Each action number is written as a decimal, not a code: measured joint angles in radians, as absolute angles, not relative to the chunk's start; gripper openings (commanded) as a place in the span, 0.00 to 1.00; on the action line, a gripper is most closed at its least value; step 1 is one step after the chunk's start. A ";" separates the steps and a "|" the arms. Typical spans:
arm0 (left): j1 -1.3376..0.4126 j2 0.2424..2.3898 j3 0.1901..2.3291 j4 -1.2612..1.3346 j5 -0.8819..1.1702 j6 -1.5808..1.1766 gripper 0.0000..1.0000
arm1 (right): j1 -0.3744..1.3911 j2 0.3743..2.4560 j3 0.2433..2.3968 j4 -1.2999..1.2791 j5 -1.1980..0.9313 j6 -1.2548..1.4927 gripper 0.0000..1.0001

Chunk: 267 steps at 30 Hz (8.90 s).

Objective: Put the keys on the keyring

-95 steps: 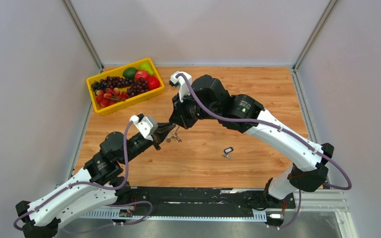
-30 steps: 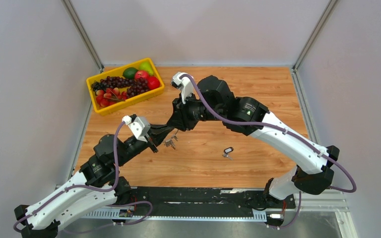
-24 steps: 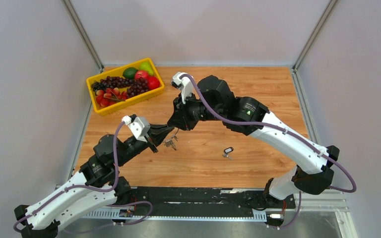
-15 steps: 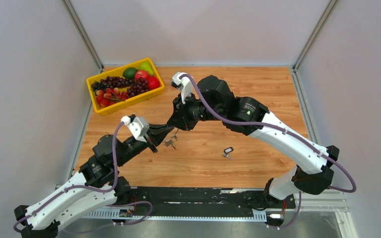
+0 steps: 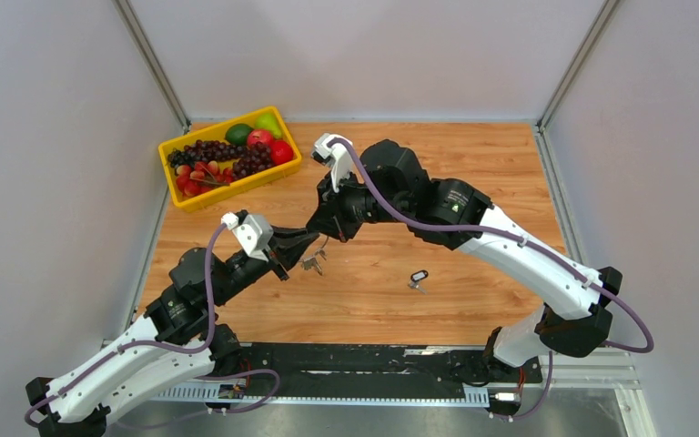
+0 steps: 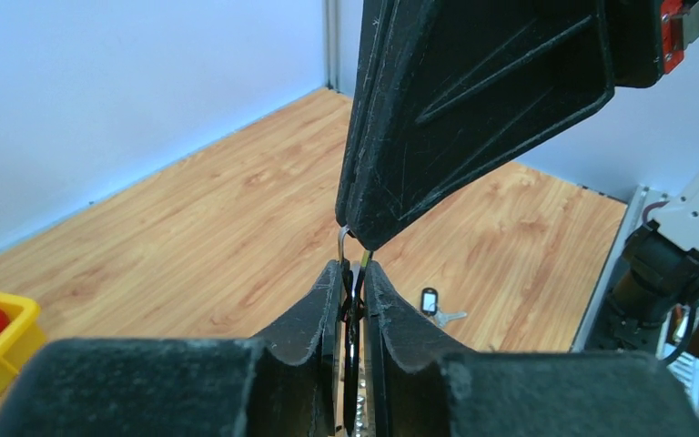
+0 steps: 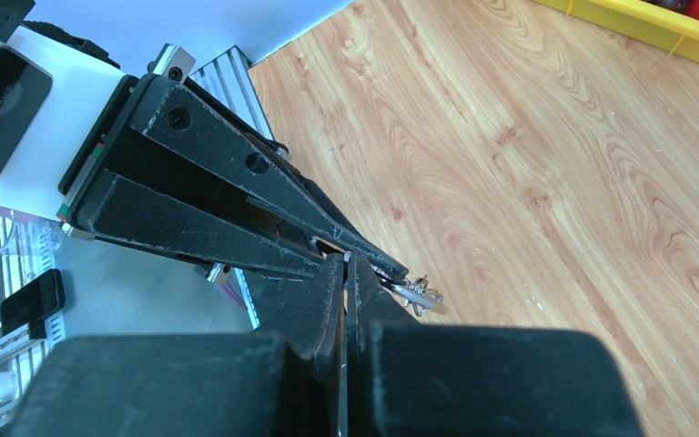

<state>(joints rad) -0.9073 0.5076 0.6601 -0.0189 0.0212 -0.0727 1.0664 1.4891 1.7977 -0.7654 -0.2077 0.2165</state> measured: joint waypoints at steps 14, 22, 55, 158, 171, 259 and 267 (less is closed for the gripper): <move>-0.907 0.495 0.660 -0.014 0.018 -0.075 0.42 | 1.081 1.499 1.798 -0.766 -0.180 0.224 0.00; -0.907 0.490 0.660 -0.015 0.017 -0.075 0.37 | 1.086 1.498 1.798 -0.765 -0.158 0.238 0.00; -0.907 0.477 0.660 -0.034 0.009 -0.073 0.34 | 1.112 1.498 1.808 -0.765 -0.113 0.261 0.00; -0.907 0.520 0.660 -0.043 -0.084 -0.080 0.00 | 0.612 1.191 0.530 -0.380 -0.022 0.508 0.47; -0.907 0.520 0.660 -0.043 -0.084 -0.080 0.00 | 0.599 1.241 0.528 -0.314 -0.018 0.520 0.44; -0.907 0.543 0.660 -0.042 -0.062 -0.081 0.00 | 0.644 1.147 0.456 -0.185 -0.105 0.477 0.00; -0.907 0.543 0.660 -0.042 -0.061 -0.081 0.00 | 0.653 1.060 0.456 -0.186 -0.115 0.480 0.30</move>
